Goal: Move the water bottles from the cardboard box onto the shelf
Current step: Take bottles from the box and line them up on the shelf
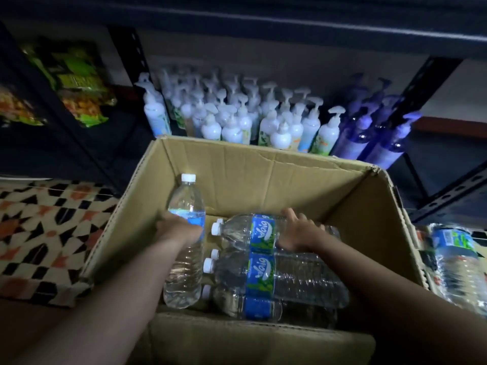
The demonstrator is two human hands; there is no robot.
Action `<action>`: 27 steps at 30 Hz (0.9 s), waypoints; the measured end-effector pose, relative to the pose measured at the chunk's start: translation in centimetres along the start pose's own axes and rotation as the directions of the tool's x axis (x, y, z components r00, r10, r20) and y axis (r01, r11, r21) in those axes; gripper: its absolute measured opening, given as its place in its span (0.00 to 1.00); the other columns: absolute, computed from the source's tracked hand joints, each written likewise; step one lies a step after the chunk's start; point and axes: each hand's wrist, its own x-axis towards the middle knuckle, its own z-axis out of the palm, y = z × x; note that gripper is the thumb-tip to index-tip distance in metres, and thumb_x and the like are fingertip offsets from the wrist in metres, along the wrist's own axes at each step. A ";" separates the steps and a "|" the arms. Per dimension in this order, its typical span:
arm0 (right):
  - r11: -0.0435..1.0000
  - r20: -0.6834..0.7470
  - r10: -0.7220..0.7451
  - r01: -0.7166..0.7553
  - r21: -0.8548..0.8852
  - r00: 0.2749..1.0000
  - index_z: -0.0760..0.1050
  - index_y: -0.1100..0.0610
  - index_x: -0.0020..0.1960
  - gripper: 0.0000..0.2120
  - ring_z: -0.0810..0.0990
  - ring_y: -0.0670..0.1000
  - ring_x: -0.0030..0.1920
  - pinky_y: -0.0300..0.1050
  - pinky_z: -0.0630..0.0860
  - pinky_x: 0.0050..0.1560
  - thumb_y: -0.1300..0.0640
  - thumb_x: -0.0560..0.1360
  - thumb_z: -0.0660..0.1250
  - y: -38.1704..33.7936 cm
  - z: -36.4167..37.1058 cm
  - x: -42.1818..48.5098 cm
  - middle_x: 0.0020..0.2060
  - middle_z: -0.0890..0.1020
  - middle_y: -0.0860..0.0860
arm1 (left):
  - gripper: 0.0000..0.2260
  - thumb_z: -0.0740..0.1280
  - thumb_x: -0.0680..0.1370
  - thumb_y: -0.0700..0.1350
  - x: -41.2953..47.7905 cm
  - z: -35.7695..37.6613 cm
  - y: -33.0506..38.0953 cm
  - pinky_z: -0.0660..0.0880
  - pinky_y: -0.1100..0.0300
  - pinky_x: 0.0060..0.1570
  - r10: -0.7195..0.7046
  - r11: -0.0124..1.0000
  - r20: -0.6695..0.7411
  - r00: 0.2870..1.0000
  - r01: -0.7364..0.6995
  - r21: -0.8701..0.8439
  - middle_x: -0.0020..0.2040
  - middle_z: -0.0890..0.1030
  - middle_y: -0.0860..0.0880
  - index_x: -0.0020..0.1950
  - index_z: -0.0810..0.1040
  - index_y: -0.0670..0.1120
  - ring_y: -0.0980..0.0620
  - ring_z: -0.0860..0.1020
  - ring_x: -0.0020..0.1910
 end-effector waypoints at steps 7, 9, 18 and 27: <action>0.964 0.003 -0.103 0.101 -0.247 0.995 0.49 0.46 0.78 0.44 0.55 0.62 0.74 0.64 0.55 0.72 0.33 0.71 0.66 1.5 0.6 -0.8 0.74 0.58 0.59 | 0.52 0.80 0.64 0.41 -0.1 0.3 -1.4 0.70 0.47 0.68 -0.071 0.974 0.105 0.992 0.091 -0.208 0.73 0.65 0.40 0.78 0.47 0.42 0.40 0.70 0.69; 0.952 0.007 -0.127 0.124 -0.278 0.992 0.48 0.44 0.78 0.46 0.54 0.62 0.75 0.63 0.54 0.73 0.31 0.70 0.67 2.3 0.6 -0.3 0.75 0.58 0.58 | 0.53 0.80 0.65 0.37 -0.2 0.4 -1.7 0.67 0.46 0.70 -0.057 0.965 0.140 0.989 0.091 -0.247 0.73 0.65 0.40 0.77 0.45 0.45 0.39 0.70 0.69; 0.932 0.187 -0.163 0.213 -0.293 0.969 0.48 0.49 0.78 0.52 0.63 0.60 0.73 0.58 0.60 0.72 0.44 0.66 0.77 1.1 -0.1 3.3 0.75 0.63 0.55 | 0.56 0.84 0.60 0.41 0.8 1.7 -3.3 0.71 0.49 0.64 -0.025 0.979 0.040 0.999 0.033 -0.203 0.67 0.70 0.40 0.76 0.51 0.55 0.40 0.71 0.67; 0.905 0.165 -0.222 0.266 -0.331 0.961 0.65 0.55 0.73 0.48 0.63 0.58 0.72 0.51 0.64 0.72 0.48 0.59 0.83 0.5 -0.4 4.4 0.70 0.68 0.55 | 0.53 0.80 0.36 0.60 3.3 2.4 -4.0 0.79 0.56 0.55 0.008 0.991 0.010 1.000 -0.007 -0.132 0.54 0.82 0.47 0.60 0.77 0.46 0.47 0.81 0.54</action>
